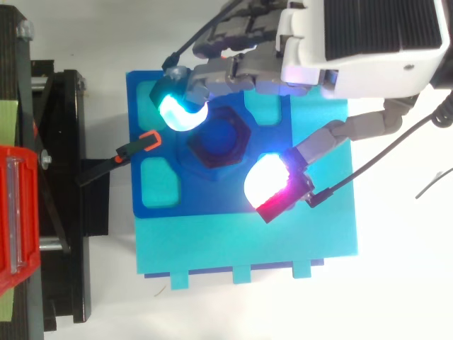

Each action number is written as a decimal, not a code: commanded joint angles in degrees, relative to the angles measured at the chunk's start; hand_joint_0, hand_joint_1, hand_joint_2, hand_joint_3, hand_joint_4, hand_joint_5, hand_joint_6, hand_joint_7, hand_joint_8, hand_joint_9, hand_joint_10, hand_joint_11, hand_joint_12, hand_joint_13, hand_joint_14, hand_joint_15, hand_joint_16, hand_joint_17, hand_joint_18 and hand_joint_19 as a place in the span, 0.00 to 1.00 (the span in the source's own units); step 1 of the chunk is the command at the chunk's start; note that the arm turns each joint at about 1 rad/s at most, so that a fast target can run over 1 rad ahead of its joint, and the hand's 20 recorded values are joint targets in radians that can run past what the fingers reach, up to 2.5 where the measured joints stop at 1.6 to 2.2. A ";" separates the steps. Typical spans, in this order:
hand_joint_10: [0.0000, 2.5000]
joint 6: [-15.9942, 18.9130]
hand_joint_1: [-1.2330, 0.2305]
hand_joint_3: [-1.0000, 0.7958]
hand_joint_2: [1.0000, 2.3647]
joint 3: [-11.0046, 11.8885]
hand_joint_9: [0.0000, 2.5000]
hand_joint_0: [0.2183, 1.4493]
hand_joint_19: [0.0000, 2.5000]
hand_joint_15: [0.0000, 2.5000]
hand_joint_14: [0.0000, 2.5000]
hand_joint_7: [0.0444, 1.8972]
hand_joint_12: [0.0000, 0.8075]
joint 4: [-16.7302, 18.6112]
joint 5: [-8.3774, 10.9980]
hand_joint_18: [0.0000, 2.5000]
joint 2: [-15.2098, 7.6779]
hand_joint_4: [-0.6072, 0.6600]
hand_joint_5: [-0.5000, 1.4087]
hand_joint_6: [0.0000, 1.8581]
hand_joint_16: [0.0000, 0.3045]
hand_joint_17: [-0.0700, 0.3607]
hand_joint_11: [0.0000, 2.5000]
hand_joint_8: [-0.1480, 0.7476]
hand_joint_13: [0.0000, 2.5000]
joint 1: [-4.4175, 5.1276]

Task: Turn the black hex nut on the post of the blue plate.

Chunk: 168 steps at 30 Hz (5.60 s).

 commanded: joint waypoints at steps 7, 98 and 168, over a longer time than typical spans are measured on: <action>0.00 -2.38 0.55 0.28 0.00 1.46 0.17 0.19 0.14 0.11 0.00 0.54 0.40 -4.92 -0.10 0.10 -0.05 0.61 0.17 0.27 0.16 0.42 0.08 0.36 0.18 -0.55; 0.00 -0.27 0.56 0.28 0.00 3.30 0.17 0.19 0.13 0.11 0.00 0.48 0.40 -1.50 -2.57 0.12 -2.60 0.61 0.16 0.27 0.16 0.41 0.08 0.37 0.20 1.30; 0.00 -6.77 0.53 0.28 0.00 7.61 0.19 0.20 0.12 0.11 0.00 0.55 0.40 -9.93 -8.28 0.13 -2.51 0.63 0.17 0.27 0.15 0.40 0.10 0.37 0.22 -3.09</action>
